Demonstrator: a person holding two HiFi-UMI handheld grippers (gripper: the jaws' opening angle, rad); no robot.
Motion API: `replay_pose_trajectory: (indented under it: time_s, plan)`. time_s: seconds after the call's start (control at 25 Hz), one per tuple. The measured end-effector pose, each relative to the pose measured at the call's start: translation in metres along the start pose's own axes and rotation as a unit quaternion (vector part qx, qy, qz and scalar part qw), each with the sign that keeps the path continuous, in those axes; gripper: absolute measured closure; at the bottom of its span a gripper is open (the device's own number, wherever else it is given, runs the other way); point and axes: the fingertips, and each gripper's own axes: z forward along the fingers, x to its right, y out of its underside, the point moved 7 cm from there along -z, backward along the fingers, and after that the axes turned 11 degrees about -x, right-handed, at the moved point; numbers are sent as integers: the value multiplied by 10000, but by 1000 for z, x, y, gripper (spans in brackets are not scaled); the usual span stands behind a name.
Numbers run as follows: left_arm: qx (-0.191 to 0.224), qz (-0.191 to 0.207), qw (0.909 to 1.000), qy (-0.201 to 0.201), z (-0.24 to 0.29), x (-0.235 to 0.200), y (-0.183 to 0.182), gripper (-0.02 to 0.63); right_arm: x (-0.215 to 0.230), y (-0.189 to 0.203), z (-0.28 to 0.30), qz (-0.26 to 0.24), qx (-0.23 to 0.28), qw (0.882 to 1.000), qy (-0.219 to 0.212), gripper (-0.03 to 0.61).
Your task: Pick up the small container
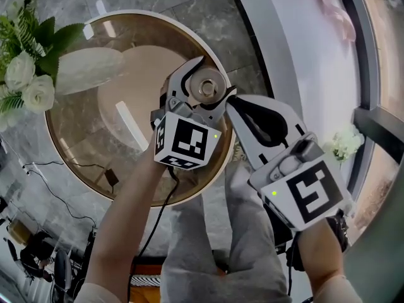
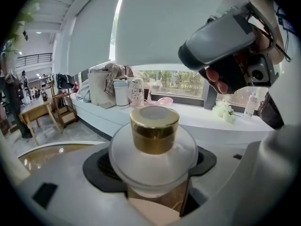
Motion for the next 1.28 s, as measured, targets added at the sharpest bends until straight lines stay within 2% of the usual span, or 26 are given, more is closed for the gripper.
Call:
replay_pose_trajectory:
  time_s: [0.2, 0.32, 0.36, 0.4, 0.44, 0.56, 0.84, 1.2, 1.28]
  plan:
    - [-3, 242, 9996, 141, 0, 1, 1, 275, 0, -6, 5, -90, 422, 9989, -204, 571]
    - [1, 361, 9990, 249, 0, 2, 1, 275, -3, -8, 10, -358, 415, 9983, -214, 569]
    - [4, 403, 9988, 284, 0, 3, 1, 275, -4, -8, 12, -486, 407, 9979, -167, 552]
    - [6, 443, 9985, 318, 0, 3, 1, 275, -5, -7, 15, -594, 379, 9974, -115, 485]
    - [9, 479, 9982, 350, -1, 3, 2, 275, -5, -6, 17, -667, 337, 9972, -69, 452]
    - [16, 551, 9976, 421, -1, 3, 2, 275, -6, -4, 25, -769, 263, 9967, 14, 417]
    - [22, 737, 9953, 630, -2, 4, 4, 275, -12, -1, 42, -1509, 114, 9884, 146, 411]
    - [20, 791, 9946, 676, -3, 5, 4, 275, -8, 12, 56, -1772, -166, 9838, 229, 412]
    - [18, 793, 9946, 671, -3, 4, 4, 275, -9, 15, 57, -1837, -150, 9824, 303, 442]
